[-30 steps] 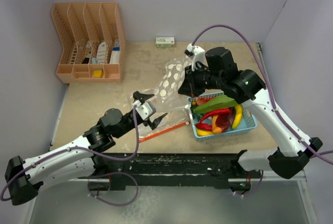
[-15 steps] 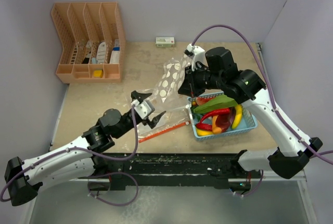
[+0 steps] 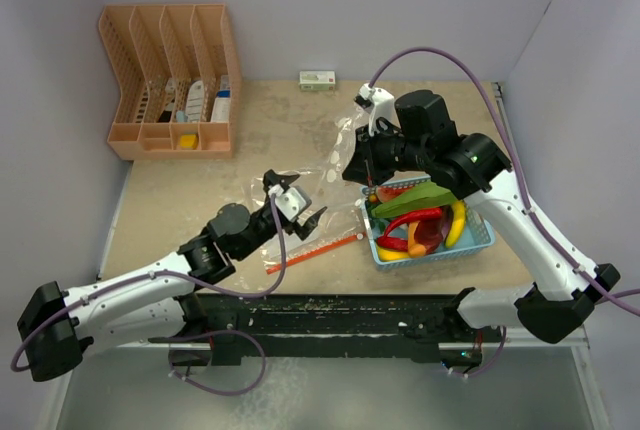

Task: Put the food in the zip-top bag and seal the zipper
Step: Open the zipper of the food storage bag.

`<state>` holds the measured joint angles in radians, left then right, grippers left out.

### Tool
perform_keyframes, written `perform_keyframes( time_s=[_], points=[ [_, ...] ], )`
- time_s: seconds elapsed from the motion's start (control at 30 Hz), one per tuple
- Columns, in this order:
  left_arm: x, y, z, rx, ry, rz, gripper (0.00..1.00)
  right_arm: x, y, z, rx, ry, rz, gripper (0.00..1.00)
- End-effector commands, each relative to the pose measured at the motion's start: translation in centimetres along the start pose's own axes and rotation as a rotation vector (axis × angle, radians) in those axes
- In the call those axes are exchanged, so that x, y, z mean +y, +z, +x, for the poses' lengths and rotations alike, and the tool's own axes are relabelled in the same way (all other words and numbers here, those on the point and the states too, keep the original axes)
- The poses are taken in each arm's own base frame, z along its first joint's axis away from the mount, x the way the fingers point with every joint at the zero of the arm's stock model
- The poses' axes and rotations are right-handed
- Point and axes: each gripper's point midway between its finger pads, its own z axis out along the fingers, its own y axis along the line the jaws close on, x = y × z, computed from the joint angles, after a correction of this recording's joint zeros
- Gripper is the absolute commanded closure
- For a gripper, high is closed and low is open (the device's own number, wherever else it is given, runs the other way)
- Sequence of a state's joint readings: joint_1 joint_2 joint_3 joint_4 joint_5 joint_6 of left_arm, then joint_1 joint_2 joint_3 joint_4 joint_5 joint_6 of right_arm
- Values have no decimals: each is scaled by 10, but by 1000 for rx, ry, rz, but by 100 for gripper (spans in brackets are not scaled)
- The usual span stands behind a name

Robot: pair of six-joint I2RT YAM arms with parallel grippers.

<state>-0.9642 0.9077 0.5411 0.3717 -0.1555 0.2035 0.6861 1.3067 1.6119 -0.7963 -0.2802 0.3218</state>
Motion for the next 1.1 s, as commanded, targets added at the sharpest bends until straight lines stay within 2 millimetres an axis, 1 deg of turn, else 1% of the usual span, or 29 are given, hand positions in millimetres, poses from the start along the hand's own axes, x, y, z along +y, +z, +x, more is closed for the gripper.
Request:
perform_keyframes(
  time_s=[0.0, 0.1, 0.27, 0.37, 0.43, 0.53, 0.67, 0.9, 1.07],
  points=[
    [-1, 6, -18, -83, -14, 8, 9, 10, -14, -12, -56, -15, -32, 100],
    [-6, 9, -15, -77, -28, 25, 9, 10, -14, -12, -56, -12, -34, 100],
    [-7, 14, -11, -80, -42, 17, 9, 12, -14, -13, -60, 3, -42, 100],
    [-5, 18, -11, -86, -48, 2, 11, 14, -12, -16, -71, 32, -46, 100],
    [-3, 19, -10, -86, -53, -13, 12, 12, -11, -21, -96, 62, -27, 100],
    [5, 20, -10, -87, -55, -59, 12, 14, -10, -32, -145, 81, -32, 100],
    [18, 16, -13, -103, -52, -126, 12, 18, -13, -34, -166, 137, -47, 100],
    [29, 15, -20, -113, -14, -178, 14, 23, -16, -29, -152, 131, -74, 100],
    [40, 16, -25, -129, 10, -233, 16, 27, -16, -21, -127, 131, -104, 100]
  ],
)
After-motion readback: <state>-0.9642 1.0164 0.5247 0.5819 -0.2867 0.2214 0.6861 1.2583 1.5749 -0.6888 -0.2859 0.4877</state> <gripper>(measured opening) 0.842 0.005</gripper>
